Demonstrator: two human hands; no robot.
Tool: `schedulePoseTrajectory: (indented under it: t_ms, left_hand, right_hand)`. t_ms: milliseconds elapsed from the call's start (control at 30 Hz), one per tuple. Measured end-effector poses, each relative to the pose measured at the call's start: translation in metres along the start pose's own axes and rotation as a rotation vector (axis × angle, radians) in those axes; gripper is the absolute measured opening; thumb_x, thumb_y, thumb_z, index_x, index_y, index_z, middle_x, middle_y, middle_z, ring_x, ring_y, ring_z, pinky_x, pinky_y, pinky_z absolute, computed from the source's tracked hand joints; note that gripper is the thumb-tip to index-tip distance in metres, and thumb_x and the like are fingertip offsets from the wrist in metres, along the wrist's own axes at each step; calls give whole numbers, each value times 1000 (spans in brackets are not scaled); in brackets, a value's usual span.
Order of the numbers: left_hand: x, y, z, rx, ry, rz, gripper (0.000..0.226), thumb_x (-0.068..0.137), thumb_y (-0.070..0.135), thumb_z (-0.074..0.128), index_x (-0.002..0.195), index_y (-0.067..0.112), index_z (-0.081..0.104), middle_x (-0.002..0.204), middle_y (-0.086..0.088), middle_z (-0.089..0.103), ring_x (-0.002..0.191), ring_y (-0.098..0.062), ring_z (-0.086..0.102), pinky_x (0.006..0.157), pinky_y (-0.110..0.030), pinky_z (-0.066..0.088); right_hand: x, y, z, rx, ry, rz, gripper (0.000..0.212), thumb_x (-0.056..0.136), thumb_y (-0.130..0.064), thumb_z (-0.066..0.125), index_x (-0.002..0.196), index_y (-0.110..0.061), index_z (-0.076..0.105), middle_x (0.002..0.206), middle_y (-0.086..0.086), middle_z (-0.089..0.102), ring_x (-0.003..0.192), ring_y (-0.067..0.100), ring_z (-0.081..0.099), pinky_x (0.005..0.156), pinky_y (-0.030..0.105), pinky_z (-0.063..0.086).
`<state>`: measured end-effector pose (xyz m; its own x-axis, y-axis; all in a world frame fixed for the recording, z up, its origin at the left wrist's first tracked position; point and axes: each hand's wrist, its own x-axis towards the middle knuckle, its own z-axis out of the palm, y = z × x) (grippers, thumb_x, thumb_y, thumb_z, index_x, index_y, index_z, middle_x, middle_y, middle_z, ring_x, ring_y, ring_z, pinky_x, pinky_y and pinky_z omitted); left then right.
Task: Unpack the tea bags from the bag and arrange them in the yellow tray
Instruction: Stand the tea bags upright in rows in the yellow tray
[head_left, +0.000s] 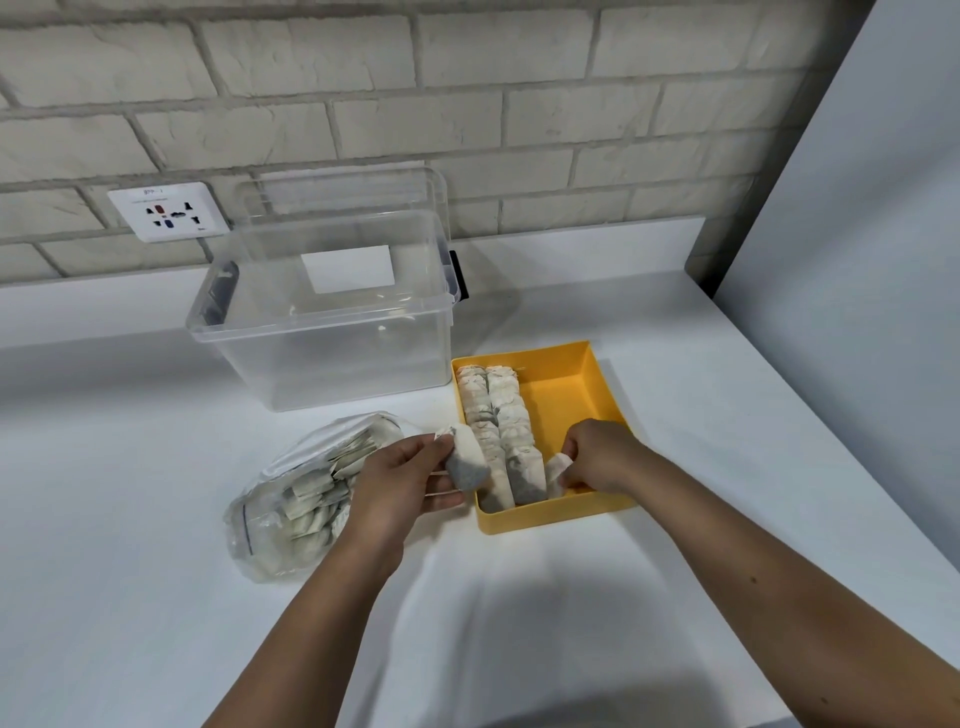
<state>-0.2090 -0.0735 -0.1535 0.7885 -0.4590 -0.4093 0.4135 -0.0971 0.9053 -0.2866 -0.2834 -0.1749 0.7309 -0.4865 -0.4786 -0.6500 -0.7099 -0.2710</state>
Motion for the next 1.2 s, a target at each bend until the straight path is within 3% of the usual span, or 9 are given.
schedulePoseTrajectory:
  t_ms: [300, 433, 633, 733, 867, 1000, 1100, 1200]
  left_hand:
    - [0, 0, -5, -1, 19, 35, 14, 96, 15, 63, 90, 8, 72, 68, 1, 75, 58, -11, 71, 60, -26, 62]
    - [1, -3, -4, 18, 24, 31, 14, 96, 18, 64, 89, 9, 74, 76, -4, 76, 64, -14, 72, 62, -27, 62]
    - [1, -2, -4, 30, 19, 43, 15, 96, 17, 63, 87, 10, 74, 72, -2, 76, 63, -12, 72, 65, -29, 62]
    - [2, -3, -4, 40, 15, 46, 14, 96, 17, 64, 87, 11, 74, 70, 1, 75, 63, -11, 72, 65, -29, 62]
    - [5, -5, -6, 43, 13, 48, 12, 94, 17, 66, 88, 10, 74, 71, 0, 74, 63, -11, 70, 68, -30, 60]
    - [9, -5, -4, 76, 0, 69, 14, 93, 19, 68, 93, 7, 75, 76, -2, 74, 65, -11, 69, 68, -30, 59]
    - [10, 1, 5, 107, -57, 110, 12, 93, 18, 67, 93, 8, 75, 73, 1, 73, 63, -8, 68, 66, -27, 57]
    - [11, 6, 15, 133, -92, 157, 12, 93, 16, 67, 94, 8, 76, 75, -1, 74, 65, -8, 68, 61, -22, 56]
  right_hand:
    - [-33, 1, -42, -81, 194, -117, 14, 81, -32, 74, 93, -27, 67, 98, -4, 66, 93, 18, 61, 76, 32, 50]
    - [-39, -4, -56, -7, 149, -209, 16, 83, -30, 73, 97, -24, 72, 96, -6, 68, 92, 15, 62, 81, 34, 53]
    - [-23, -16, -36, 14, -70, -297, 27, 87, -26, 71, 111, -15, 70, 80, -16, 56, 73, 1, 50, 61, 16, 36]
    - [-12, -19, -20, 44, -37, -290, 25, 85, -25, 73, 108, -14, 70, 96, -4, 67, 84, 9, 56, 68, 20, 40]
    - [-6, -17, -12, 138, 76, -280, 18, 77, -29, 79, 91, -21, 70, 77, -16, 60, 81, 9, 60, 66, 24, 45]
    - [-17, -21, -23, 362, 167, -330, 29, 70, -30, 85, 93, -22, 71, 77, -7, 67, 74, 8, 62, 70, 26, 52]
    - [-31, -33, -30, 512, 37, -384, 31, 68, -33, 86, 95, -22, 74, 79, -4, 68, 73, 4, 59, 67, 17, 44]
    - [-36, -40, -27, 488, 80, -417, 21, 75, -33, 81, 80, -14, 73, 81, 10, 68, 70, 10, 53, 66, 27, 42]
